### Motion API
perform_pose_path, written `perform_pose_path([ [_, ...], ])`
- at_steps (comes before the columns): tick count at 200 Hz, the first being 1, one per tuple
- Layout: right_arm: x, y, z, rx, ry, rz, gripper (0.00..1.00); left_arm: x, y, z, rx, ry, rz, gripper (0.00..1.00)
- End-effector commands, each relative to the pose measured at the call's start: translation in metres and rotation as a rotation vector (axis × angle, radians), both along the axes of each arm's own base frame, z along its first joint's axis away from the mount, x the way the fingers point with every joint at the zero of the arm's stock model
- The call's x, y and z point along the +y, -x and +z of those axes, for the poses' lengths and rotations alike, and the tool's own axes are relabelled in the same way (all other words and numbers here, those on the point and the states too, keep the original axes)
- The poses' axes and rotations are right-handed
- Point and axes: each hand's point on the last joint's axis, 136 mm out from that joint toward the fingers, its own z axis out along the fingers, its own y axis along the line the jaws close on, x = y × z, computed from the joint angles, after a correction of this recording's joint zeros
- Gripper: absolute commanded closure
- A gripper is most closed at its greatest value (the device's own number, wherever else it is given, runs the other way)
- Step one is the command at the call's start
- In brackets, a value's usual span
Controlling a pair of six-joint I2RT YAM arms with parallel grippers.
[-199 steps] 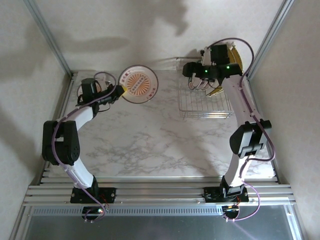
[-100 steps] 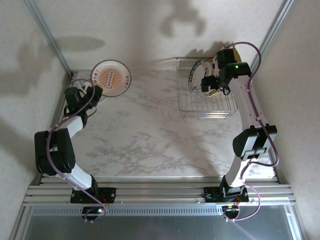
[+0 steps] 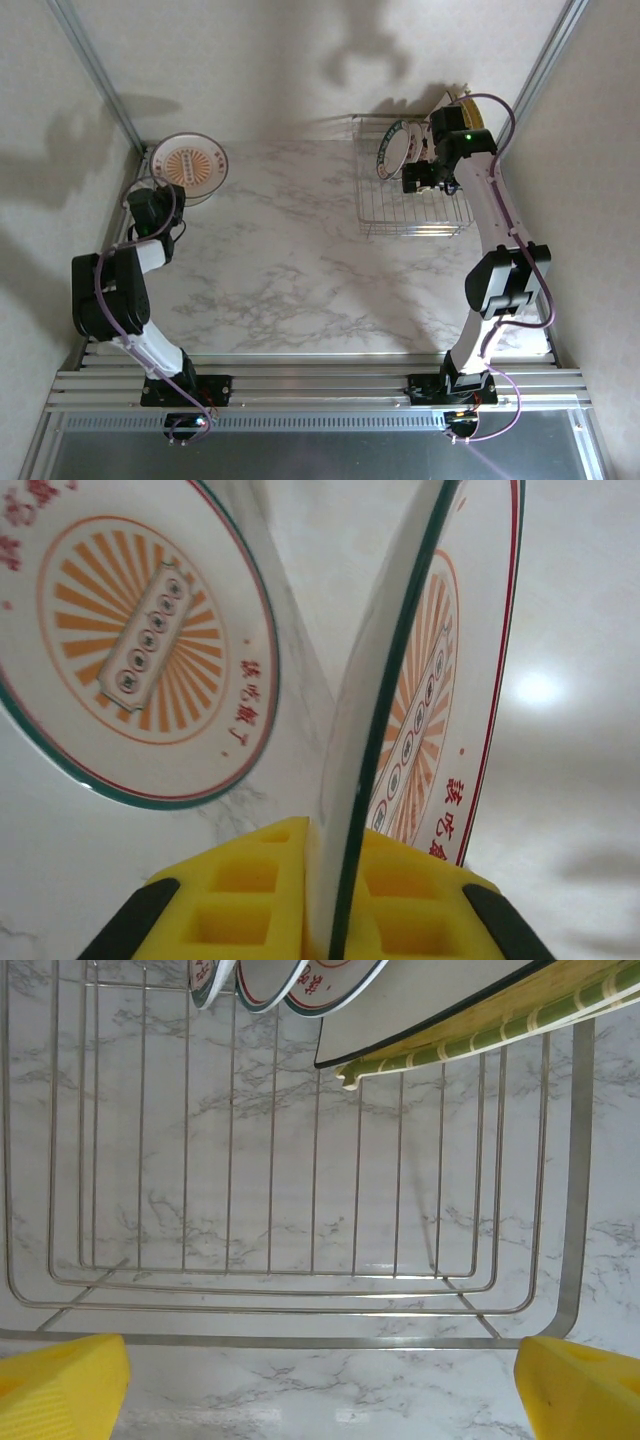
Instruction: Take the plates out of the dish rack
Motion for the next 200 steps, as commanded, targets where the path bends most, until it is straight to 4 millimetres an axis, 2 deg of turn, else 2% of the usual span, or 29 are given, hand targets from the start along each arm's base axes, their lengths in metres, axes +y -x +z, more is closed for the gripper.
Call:
perform_pose_path([
  [1,-0.009,-0.002,-0.009,0.025,0.027,-0.014,0.01,0.021,-0.014,0.014,-0.077,-0.001,0.077,1.00],
  [38,-0.007,-0.005,-0.010,0.025,0.005,-0.014,0.01,0.036,-0.020,-0.005,-0.033,-0.006,0.122,1.00],
  [63,-0.005,-0.007,-0.012,0.028,-0.004,-0.014,0.01,0.044,-0.026,-0.010,-0.017,-0.014,0.130,1.00],
  [98,-0.004,-0.008,-0.013,0.032,-0.011,-0.014,0.01,0.049,-0.034,-0.018,0.018,-0.031,0.131,1.00],
  [131,-0.004,-0.007,-0.015,0.036,-0.014,-0.015,0.01,0.052,-0.040,-0.035,0.070,-0.024,0.122,1.00],
  [200,-0.002,-0.005,-0.014,0.031,-0.027,-0.013,0.01,0.057,-0.042,-0.055,0.182,-0.075,0.115,1.00],
])
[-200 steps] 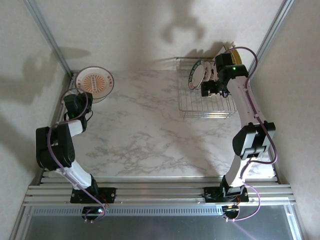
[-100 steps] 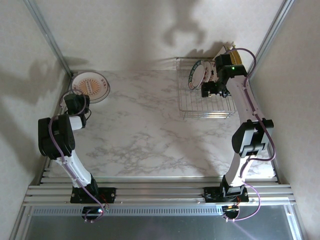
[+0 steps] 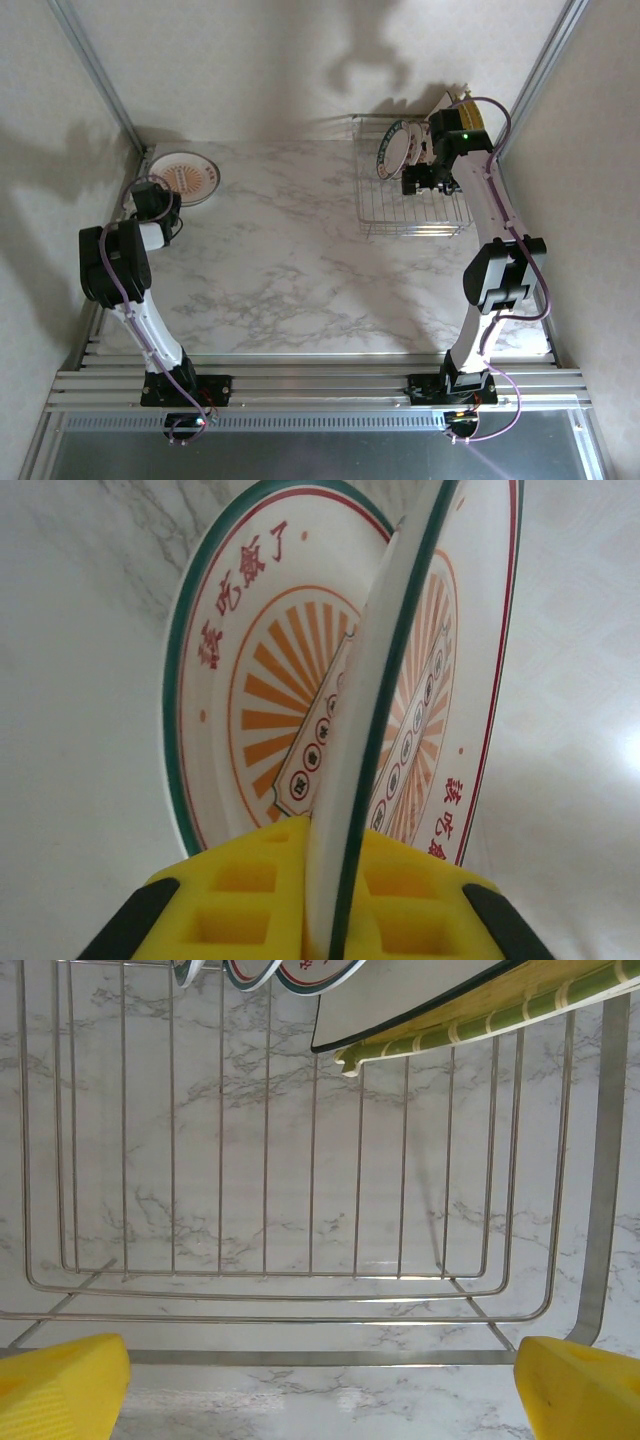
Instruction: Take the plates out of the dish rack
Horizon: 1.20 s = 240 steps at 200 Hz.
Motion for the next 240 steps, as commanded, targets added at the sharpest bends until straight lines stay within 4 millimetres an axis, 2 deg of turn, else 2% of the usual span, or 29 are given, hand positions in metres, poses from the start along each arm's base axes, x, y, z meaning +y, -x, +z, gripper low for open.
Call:
perform_pose_path([
  [1,0.000,0.000,0.003,-0.010,-0.023,-0.007,0.01,0.013,-0.011,0.016,-0.025,-0.057,0.010,1.00],
  [54,0.002,0.000,0.003,-0.010,-0.033,-0.003,0.01,0.013,-0.011,0.000,0.060,-0.099,-0.017,1.00],
  [112,0.004,0.000,0.004,-0.014,-0.045,-0.004,0.01,0.013,-0.008,-0.012,0.160,-0.175,-0.047,0.74],
  [196,0.006,0.001,0.004,-0.016,-0.059,-0.003,0.01,0.004,-0.015,-0.009,0.317,-0.380,-0.140,0.49],
  [223,0.007,0.001,0.006,-0.021,-0.064,0.000,0.01,0.002,-0.013,-0.007,0.387,-0.469,-0.170,0.42],
  [240,0.008,0.001,0.007,-0.023,-0.065,0.002,0.01,0.002,-0.009,-0.006,0.434,-0.524,-0.183,0.33],
])
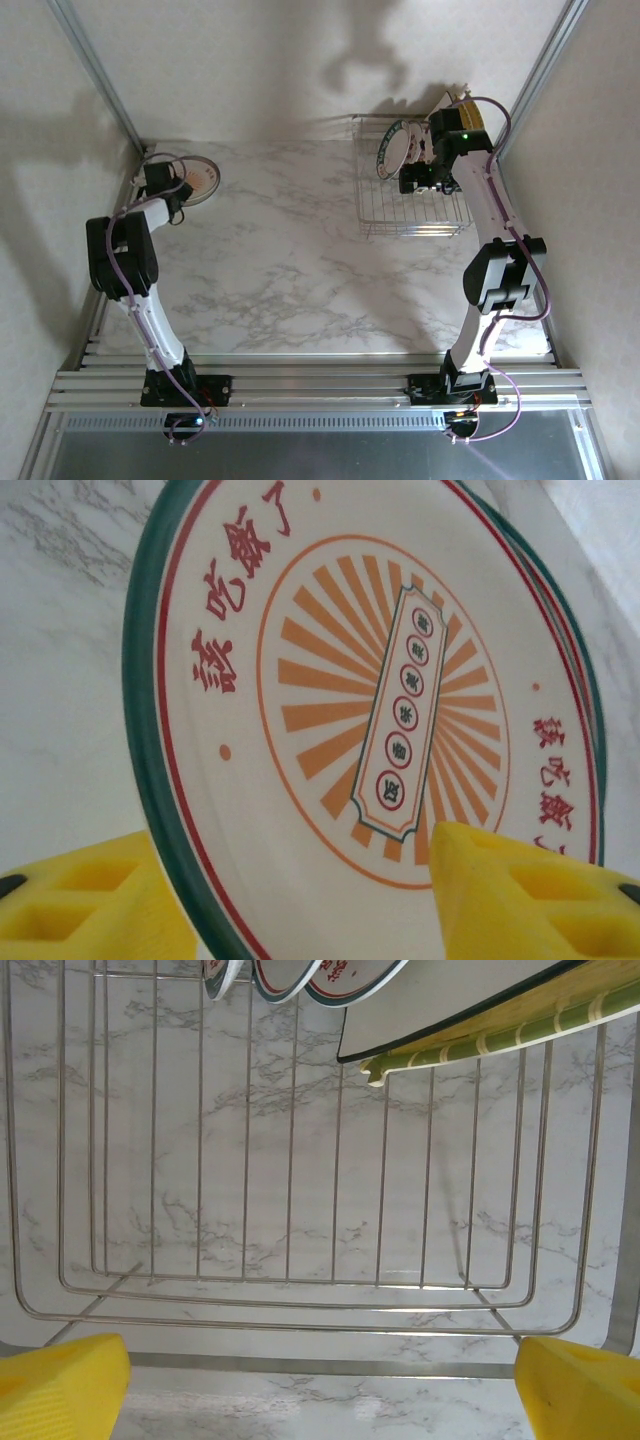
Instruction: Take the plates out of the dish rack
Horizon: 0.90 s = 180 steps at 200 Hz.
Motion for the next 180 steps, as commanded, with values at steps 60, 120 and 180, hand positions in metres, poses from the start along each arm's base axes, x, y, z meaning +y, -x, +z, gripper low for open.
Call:
perform_pose_path([
  [60,0.002,0.009,0.011,-0.020,-0.039,-0.014,0.01,0.011,0.017,0.008,0.189,-0.260,-0.060,0.18],
  [120,0.016,0.006,0.016,-0.029,-0.048,0.002,0.01,-0.020,0.025,0.063,0.232,-0.411,-0.196,0.01],
  [180,0.035,-0.043,0.028,-0.175,-0.045,0.005,0.04,-0.122,0.045,0.114,0.247,-0.424,-0.519,0.00],
])
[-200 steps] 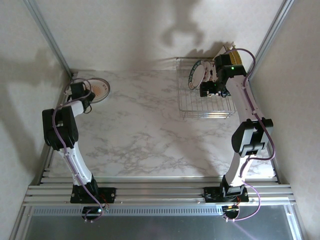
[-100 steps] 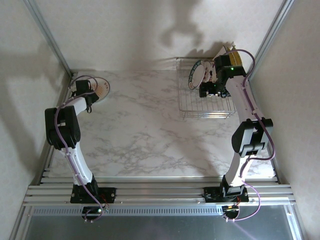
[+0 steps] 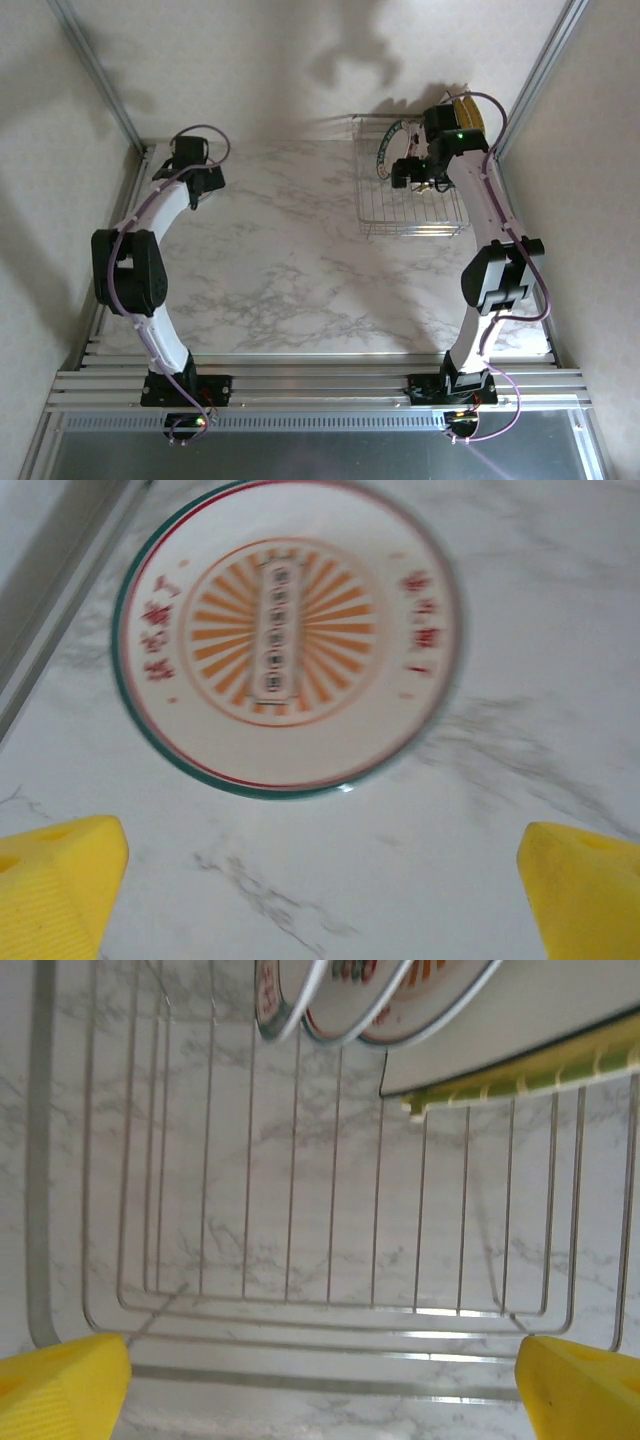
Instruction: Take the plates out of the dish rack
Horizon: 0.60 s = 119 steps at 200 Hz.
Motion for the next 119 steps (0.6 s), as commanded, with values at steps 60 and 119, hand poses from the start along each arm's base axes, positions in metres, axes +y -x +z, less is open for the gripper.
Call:
perform_pose_path([
  [60,0.029,-0.103,0.011,-0.203,0.073,-0.043,0.23,-0.063,0.051,0.022,0.122,-0.003,-0.218,0.00],
  [119,0.025,-0.146,-0.005,-0.279,0.143,-0.072,0.35,-0.068,0.053,0.016,0.153,0.010,-0.261,0.00],
])
